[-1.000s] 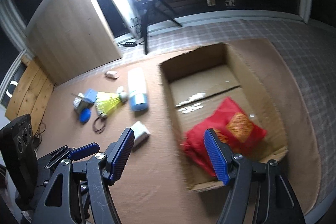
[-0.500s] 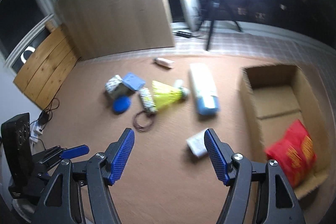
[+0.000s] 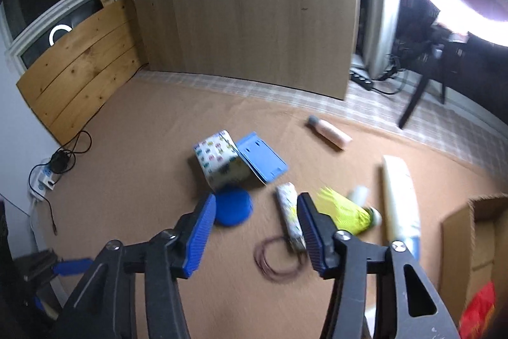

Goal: Organize objects
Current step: 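Reach the right tool to the yellow card and grasp it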

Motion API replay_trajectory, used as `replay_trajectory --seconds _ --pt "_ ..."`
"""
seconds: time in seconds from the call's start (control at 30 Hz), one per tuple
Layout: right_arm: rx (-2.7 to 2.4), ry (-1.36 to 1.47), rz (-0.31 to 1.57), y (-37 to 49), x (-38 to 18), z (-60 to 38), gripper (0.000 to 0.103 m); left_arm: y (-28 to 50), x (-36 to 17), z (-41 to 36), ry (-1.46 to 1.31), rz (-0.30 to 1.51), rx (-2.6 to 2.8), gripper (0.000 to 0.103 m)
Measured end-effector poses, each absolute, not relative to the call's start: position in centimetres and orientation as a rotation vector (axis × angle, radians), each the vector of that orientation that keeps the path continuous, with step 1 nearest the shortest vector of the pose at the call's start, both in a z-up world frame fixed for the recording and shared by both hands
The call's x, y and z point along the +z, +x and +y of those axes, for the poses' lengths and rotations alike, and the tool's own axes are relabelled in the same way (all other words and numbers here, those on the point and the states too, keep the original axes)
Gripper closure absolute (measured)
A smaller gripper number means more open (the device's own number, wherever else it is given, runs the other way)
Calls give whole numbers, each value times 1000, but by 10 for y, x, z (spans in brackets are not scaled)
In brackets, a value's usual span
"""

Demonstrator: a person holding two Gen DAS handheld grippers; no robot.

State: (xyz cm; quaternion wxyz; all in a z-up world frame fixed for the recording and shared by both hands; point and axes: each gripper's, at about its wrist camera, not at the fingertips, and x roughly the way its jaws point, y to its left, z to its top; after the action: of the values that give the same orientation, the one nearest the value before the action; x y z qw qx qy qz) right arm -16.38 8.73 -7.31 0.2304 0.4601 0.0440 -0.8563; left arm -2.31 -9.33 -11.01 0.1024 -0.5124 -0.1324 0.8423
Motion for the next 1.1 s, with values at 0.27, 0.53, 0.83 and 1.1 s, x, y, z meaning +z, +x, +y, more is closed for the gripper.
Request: replay_trajectory --seconds 0.27,0.53,0.83,1.1 --pt "-2301 1291 236 -189 -91 46 65 -25 -122 -124 -1550 -463 2508 23" --pt "-2271 1331 246 -204 -104 36 88 -27 -126 -129 -1561 -480 2515 23" --pt "-2296 1307 225 -203 -98 45 102 -28 -124 -125 -1562 -471 2515 23" --pt "-2333 1273 93 -191 -72 83 102 -31 -119 -106 -1538 -448 2503 23"
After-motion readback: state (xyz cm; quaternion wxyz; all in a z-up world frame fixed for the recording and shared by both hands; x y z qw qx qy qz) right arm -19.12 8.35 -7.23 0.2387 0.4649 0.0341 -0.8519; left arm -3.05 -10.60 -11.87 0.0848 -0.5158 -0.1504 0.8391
